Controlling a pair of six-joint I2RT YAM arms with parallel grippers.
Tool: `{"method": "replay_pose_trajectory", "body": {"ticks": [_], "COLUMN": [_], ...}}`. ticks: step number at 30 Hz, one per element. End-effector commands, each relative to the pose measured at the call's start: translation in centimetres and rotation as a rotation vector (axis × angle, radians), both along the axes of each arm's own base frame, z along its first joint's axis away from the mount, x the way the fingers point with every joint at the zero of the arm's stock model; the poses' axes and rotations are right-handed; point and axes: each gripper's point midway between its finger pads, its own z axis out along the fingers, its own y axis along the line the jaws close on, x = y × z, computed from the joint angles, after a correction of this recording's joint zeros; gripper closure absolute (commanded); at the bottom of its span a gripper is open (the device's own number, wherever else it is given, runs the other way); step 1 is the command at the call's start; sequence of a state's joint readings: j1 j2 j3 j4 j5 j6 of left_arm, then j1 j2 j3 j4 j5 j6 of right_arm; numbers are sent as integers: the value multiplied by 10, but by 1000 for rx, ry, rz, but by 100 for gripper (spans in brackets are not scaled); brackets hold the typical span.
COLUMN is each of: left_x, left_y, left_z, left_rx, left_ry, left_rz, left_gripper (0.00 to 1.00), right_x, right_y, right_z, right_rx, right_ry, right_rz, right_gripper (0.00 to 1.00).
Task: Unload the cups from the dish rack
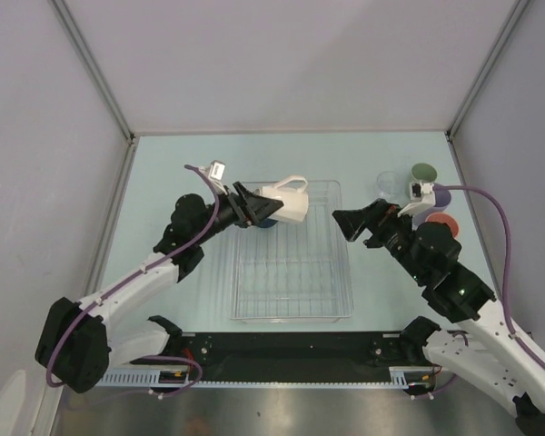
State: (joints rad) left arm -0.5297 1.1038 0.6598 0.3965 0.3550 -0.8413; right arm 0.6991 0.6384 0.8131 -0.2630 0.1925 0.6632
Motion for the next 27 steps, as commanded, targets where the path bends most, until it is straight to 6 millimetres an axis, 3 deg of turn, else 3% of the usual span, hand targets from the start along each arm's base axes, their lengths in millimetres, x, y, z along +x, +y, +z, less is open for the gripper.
{"method": "replay_pose_trajectory", "body": {"ticks": [1,5,6,12,24,27], "left_x": [-19,-26,-28,-40,-48,-49], "left_y": [-5,-9,-9,-11,-11,-10], "left_z": [92,97,98,100,95,92], "left_rx": [-352,-409,-409,-421,-412,-409], "left_ry": [-212,-194,-195,-204,-186,-182], "left_rz": [-143,-211,-216,-276,-299,-303], "left_gripper": [99,100,100,100,100,100], "right_x": [-14,-21,-22,-23,-10,-5], "right_y": [24,37,39,49,85,92], "right_z": [16,14,24,38,36,41], "right_rx": [127,175,198,233,235,239], "right_ry": [-61,-65,-100,-149,-144,-159], "right_rz": [148,227,237,291,364,376], "right_gripper": [2,5,7,21,24,30]}}
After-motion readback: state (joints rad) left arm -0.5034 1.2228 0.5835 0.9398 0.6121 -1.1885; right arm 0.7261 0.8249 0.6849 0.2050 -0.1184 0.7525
